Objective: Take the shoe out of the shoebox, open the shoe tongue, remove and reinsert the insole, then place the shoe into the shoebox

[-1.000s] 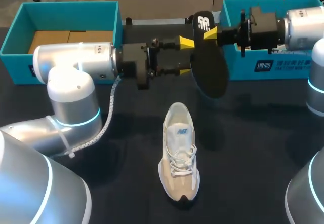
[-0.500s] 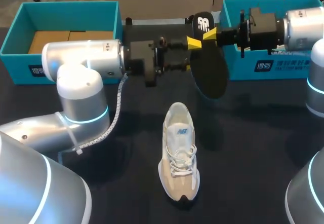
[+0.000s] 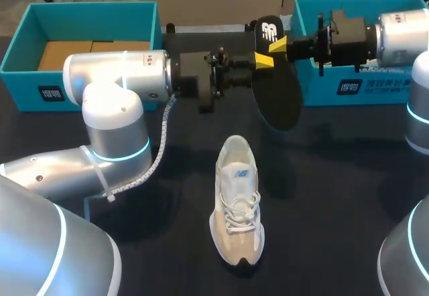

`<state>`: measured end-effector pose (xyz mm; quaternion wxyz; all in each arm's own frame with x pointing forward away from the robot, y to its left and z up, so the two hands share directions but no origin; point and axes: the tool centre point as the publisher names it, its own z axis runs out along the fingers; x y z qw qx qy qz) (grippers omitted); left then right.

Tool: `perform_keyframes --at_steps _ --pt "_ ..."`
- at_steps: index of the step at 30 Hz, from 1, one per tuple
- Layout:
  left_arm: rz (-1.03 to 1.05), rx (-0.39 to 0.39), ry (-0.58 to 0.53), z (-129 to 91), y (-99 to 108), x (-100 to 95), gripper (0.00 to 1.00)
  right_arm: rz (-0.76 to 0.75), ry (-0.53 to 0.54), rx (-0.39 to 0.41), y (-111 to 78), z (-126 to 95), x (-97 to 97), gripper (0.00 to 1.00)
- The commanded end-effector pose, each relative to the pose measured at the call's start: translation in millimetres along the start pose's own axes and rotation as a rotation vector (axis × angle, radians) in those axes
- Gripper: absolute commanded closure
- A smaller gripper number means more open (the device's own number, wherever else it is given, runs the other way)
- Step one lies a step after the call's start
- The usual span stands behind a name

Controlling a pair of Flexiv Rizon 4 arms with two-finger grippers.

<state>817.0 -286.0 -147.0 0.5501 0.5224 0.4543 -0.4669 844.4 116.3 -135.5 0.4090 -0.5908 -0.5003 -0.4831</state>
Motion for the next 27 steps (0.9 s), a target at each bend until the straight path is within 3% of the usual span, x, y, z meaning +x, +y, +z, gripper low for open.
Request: perform_keyframes --at_steps 1,7,8,11,14,25,26,27 --pt "0.005 0.002 0.001 2.5 1.3 0.5 0.62 0.000 -0.001 -0.001 0.2 1.5 0.1 1.00" --pt "0.010 -0.004 0.006 3.0 2.4 1.5 0.73 0.000 -0.001 -0.001 0.2 1.5 0.1 1.00" --pt "0.011 -0.005 0.007 3.6 2.7 1.7 0.80 0.000 -0.001 -0.001 0.2 1.5 0.1 1.00" --pt "0.013 -0.005 0.008 4.8 3.1 1.7 0.86 0.000 -0.001 -0.001 0.2 1.5 0.1 1.00" --pt "0.016 -0.004 0.009 5.8 3.3 1.7 1.00 0.000 -0.001 -0.001 0.2 1.5 0.1 1.00" --pt "0.026 0.003 0.000 6.7 1.9 -4.3 1.00 0.000 -0.001 -0.001 0.2 1.5 0.1 1.00" --pt "0.029 0.003 0.000 6.6 1.7 -5.0 1.00 -0.003 0.003 0.001 0.4 1.7 0.7 0.87" --pt "0.031 0.003 0.001 6.5 1.5 -5.6 1.00 -0.004 0.004 0.000 0.4 1.8 1.0 0.44"
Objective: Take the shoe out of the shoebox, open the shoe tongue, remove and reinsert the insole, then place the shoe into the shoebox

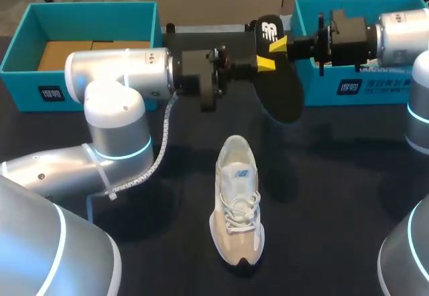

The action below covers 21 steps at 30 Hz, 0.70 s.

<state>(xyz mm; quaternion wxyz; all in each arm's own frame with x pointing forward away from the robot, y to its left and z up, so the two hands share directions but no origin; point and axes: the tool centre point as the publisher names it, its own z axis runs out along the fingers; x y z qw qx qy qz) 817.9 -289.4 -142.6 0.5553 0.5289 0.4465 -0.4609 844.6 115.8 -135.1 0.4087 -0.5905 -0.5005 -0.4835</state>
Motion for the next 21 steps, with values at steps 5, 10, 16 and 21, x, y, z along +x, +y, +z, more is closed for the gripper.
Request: perform_keyframes --at_steps 5,10,16,21 --pt "0.006 -0.014 0.027 -5 0 -1.7 1.00 -0.010 0.013 -0.015 -4.2 -3 0.6 0.00" --pt "-0.068 -0.022 0.073 -28 -1 5.1 1.00 -0.018 0.019 -0.040 -14.5 -15 -3.8 0.00" --pt "-0.253 -0.052 0.127 -55 0 12.9 1.00 -0.046 0.031 -0.064 -25.7 -26 -7.5 0.00" --pt "-0.154 -0.117 0.186 -59 -4 12.8 1.00 -0.046 0.031 -0.064 -25.7 -26 -7.5 0.00"
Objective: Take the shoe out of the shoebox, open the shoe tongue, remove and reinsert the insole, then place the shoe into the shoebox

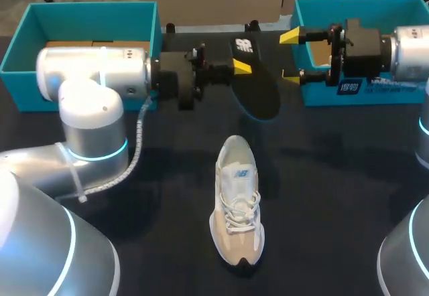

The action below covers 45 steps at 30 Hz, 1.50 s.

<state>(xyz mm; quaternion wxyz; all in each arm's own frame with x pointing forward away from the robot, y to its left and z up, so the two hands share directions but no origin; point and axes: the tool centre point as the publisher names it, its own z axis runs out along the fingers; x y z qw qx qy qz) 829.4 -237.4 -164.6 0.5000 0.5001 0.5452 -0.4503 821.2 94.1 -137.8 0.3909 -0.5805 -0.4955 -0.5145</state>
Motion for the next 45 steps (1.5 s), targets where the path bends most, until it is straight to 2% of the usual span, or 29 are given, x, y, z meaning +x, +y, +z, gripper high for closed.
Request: perform_keyframes --at_steps 1,7,10,13,15,16,27,30,31,35,37,45 --pt "0.014 -0.048 0.038 -9 -13 -5.4 1.00 0.000 -0.002 -0.015 -6.0 -2 0.5 0.00" --pt "0.014 -0.048 0.038 -9 -13 -5.4 1.00 0.000 -0.002 -0.015 -6.0 -2 0.5 0.00" --pt "-0.218 0.057 0.010 -14 -7 -2.0 1.00 0.000 -0.002 -0.015 -6.0 -2 0.5 0.00" --pt "-0.593 0.203 0.011 -21 4 0.5 1.00 0.000 -0.002 -0.015 -6.0 -2 0.5 0.00" --pt "-0.993 0.327 0.019 -23 15 4.4 1.00 0.000 -0.002 -0.015 -6.0 -2 0.5 0.00" --pt "-1.150 0.331 0.022 -22 17 7.3 1.00 0.000 -0.002 -0.015 -6.0 -2 0.5 0.00" --pt "-1.150 0.331 0.022 -22 17 7.3 1.00 0.000 -0.002 -0.015 -6.0 -2 0.5 0.00" --pt "-1.343 0.393 0.048 -28 11 4.6 1.00 0.000 -0.002 -0.015 -6.0 -2 0.5 0.00" --pt "-1.399 0.385 0.045 -32 11 2.6 1.00 0.000 -0.002 -0.015 -6.0 -2 0.5 0.00" --pt "-1.756 0.467 -0.039 -55 23 -7.7 1.00 0.000 -0.002 -0.015 -6.0 -2 0.5 0.00" --pt "-2.008 0.592 -0.046 -65 29 -12.7 1.00 0.000 -0.002 -0.015 -6.0 -2 0.5 0.00" --pt "-2.008 0.592 -0.046 -65 29 -12.7 1.00 0.000 -0.002 -0.015 -6.0 -2 0.5 0.00"
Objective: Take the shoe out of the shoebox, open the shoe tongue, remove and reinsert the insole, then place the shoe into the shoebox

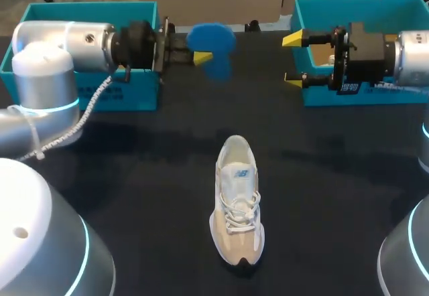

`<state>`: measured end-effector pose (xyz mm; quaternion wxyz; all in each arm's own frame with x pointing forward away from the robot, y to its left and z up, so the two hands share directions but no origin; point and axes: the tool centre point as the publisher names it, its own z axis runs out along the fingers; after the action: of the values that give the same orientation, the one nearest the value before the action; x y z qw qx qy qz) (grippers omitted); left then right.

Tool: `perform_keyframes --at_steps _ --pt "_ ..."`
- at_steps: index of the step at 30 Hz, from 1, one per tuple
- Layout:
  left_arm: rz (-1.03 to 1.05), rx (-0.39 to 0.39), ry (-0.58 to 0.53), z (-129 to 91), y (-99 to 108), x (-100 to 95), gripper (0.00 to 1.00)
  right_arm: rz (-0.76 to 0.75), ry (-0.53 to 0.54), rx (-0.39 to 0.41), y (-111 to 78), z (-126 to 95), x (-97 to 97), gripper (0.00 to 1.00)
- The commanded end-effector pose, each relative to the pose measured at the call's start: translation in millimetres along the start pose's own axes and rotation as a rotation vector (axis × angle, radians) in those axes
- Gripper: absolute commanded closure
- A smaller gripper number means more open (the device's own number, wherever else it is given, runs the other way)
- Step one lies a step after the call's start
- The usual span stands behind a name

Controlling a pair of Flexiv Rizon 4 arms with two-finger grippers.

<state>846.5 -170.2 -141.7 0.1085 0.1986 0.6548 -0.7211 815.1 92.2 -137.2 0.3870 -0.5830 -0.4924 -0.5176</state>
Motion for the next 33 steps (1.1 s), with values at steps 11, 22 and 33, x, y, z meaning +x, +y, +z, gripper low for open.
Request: perform_keyframes --at_steps 11,22,33 --pt "-1.261 0.261 -0.081 2 -7 3.9 1.00 0.000 -0.001 -0.002 -0.5 1 0.1 0.00" --pt "-1.359 0.234 -0.083 3 -20 5.0 1.00 0.000 -0.001 -0.002 -0.5 1 0.1 0.00" --pt "-1.688 0.235 -0.174 9 -16 12.8 1.00 0.000 -0.001 -0.002 -0.5 1 0.1 0.00"
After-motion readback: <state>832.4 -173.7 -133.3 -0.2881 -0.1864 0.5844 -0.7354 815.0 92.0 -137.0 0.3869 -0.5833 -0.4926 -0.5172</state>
